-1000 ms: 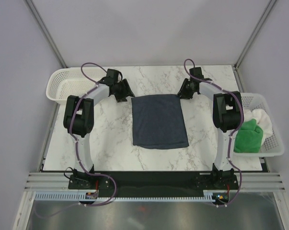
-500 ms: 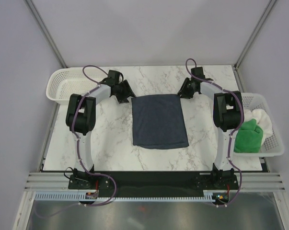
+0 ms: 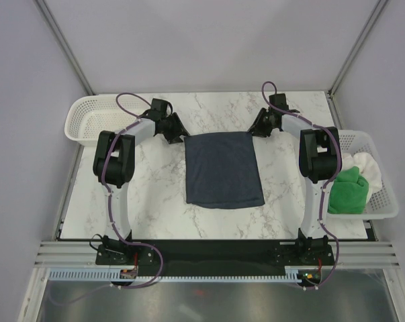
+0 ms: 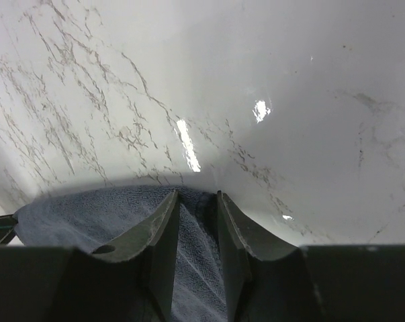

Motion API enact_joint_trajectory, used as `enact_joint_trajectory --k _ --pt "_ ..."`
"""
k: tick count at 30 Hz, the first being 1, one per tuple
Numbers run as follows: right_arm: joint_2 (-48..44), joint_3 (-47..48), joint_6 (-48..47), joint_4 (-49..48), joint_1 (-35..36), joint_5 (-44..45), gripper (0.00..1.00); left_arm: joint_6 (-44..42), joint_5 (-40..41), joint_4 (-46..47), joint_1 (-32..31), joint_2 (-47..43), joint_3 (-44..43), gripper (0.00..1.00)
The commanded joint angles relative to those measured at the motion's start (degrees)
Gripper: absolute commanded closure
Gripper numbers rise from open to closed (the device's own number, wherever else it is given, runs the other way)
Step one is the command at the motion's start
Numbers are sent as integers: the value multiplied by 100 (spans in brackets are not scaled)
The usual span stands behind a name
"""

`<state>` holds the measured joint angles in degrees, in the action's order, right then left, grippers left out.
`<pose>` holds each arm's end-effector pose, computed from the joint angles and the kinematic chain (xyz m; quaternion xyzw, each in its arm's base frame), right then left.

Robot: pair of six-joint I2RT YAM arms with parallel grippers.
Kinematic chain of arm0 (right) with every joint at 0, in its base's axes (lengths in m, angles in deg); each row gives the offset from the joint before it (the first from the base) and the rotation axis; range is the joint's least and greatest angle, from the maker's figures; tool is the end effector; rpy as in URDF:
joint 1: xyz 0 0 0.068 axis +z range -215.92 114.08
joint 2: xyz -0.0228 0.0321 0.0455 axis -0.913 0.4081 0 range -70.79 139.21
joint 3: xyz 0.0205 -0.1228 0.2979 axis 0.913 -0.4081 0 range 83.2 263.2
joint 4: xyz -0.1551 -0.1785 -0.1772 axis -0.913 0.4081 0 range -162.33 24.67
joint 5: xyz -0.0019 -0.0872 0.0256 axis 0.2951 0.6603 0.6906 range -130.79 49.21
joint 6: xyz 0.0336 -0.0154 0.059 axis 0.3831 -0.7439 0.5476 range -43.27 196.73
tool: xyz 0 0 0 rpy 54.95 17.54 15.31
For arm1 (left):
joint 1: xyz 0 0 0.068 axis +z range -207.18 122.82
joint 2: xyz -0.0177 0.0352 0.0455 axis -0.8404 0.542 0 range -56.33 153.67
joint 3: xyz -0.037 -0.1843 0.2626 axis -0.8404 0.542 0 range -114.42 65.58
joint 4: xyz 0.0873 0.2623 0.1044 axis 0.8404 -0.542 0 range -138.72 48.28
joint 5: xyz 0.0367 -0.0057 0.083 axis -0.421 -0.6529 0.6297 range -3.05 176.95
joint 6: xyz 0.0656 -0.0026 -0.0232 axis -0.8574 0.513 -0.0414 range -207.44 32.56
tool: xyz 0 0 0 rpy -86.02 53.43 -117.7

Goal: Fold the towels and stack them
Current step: Fold the towel

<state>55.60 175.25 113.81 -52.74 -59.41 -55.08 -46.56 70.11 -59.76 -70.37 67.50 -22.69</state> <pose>0.5439 0.0761 0.1542 0.2116 0.9203 0.2238 0.2413 0.5174 -0.1381 0.1578 -0.1804 0.9234 -0.2643 0.2120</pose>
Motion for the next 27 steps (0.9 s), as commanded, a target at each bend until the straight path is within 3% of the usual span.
enact_joint_trajectory --k 1,16,19,24,25,27 --pt "140 173 -34 -131 -26 -40 63 131 -188 196 71 185 -199 48" --pt "246 155 -131 -228 -35 -83 66 -1 -417 240 80 379 -349 57" --pt "246 146 -166 -263 -44 -101 75 -19 -425 240 89 370 -375 67" --pt "36 138 -376 -482 -70 -180 100 -282 -679 257 106 352 -568 90" --pt "-95 120 -481 -544 -61 -224 100 -422 -924 310 106 300 -586 97" --pt "-307 -19 -579 -825 -61 -390 100 -528 -1171 633 115 177 -499 98"
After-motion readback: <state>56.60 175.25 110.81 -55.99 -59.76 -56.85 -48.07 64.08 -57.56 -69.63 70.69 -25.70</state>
